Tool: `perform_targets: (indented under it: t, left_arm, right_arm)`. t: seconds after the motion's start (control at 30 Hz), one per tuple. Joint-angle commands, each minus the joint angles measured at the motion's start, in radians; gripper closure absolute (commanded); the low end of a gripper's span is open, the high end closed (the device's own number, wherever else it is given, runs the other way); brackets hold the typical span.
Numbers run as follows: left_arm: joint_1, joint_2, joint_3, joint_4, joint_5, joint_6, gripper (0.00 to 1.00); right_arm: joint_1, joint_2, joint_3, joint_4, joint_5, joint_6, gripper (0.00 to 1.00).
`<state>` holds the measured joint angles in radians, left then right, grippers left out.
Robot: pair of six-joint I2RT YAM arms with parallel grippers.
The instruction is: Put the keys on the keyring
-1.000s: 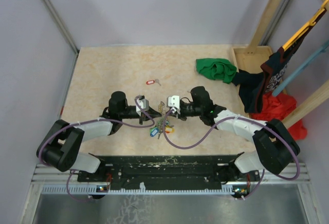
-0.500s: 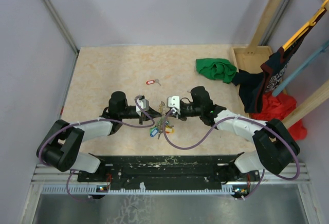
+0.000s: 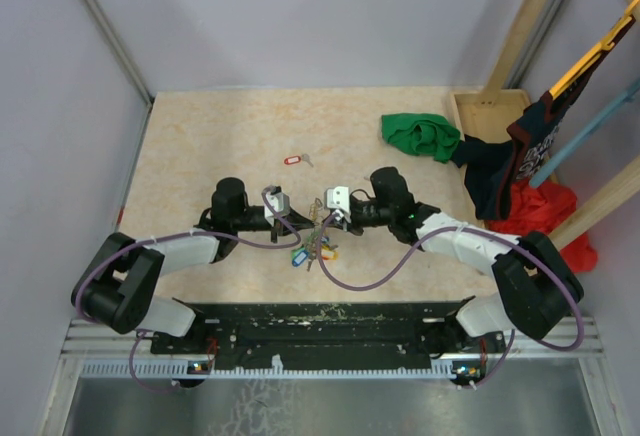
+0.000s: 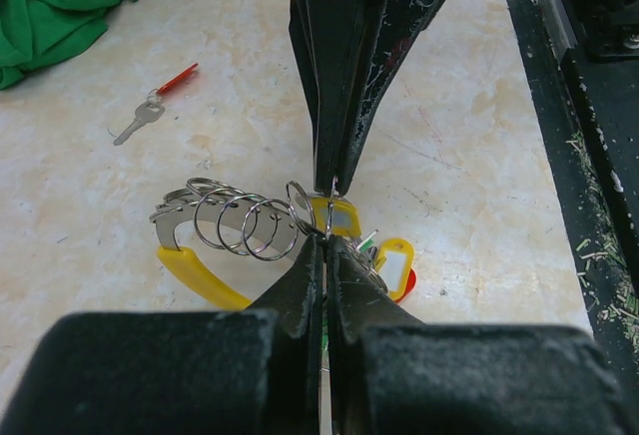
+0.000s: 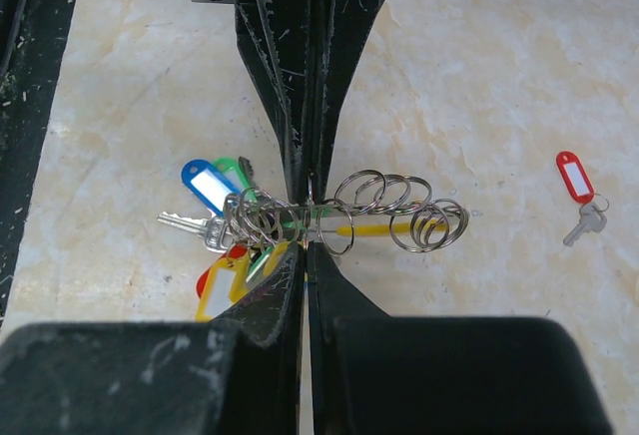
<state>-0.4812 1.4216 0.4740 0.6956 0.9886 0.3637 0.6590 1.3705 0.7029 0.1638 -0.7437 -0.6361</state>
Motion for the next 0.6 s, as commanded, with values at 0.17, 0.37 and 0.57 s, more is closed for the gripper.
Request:
perform_targets:
  t: [0.17,0.37,0.57]
  left_arm:
    - [-0.004,0.008,0.013,0.024,0.014,-0.012,1.00]
    - [-0.006,0.001,0.010,0.025,0.014,-0.014,1.00]
    - [-0.005,-0.005,0.007,0.033,0.003,-0.022,1.00]
  right_arm:
    - [0.025,-0.014,0.055,0.054,-0.039,0.019,1.00]
    - [0.035,0.002,0.067,0.048,-0.045,0.018,1.00]
    - [0.048,0.010,0.081,0.041,-0.047,0.014,1.00]
